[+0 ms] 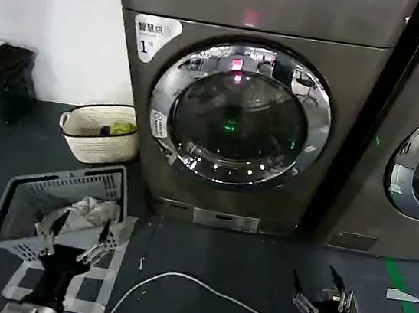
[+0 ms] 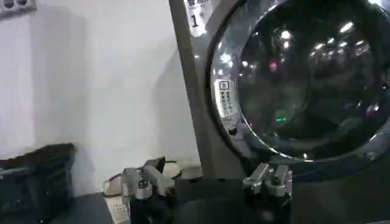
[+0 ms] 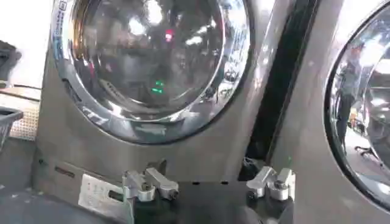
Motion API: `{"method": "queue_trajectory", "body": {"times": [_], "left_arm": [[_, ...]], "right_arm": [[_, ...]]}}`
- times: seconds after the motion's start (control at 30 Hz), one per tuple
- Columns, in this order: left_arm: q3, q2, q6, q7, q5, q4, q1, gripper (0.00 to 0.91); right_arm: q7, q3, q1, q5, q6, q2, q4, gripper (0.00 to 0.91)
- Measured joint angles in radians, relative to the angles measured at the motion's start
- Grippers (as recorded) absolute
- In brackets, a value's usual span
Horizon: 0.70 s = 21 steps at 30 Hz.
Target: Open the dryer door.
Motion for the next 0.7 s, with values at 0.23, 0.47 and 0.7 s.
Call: {"method": "queue_trajectory", "body": {"times": [0.23,0.47,0.7], "left_arm": [[-0.001,0.000,0.000,0.001,0.005,-0.008,0.012,0.907],[-0.001,-0.007,-0.006,0.000,0.013,-0.014,0.025,0.907],[-0.005,-0.010,-0.007,0.000,0.019,-0.020,0.031,0.907]], "right_arm": [[-0.038,-0.044,0.129,0.035,-0.065,-0.088,-0.014,0.907],[-0.032,-0.153,0.323,0.070,-0.142,-0.170,-0.058,0.907],[0.003,-0.309,0.547,0.160,-0.220,-0.220,-0.117,0.907]]}}
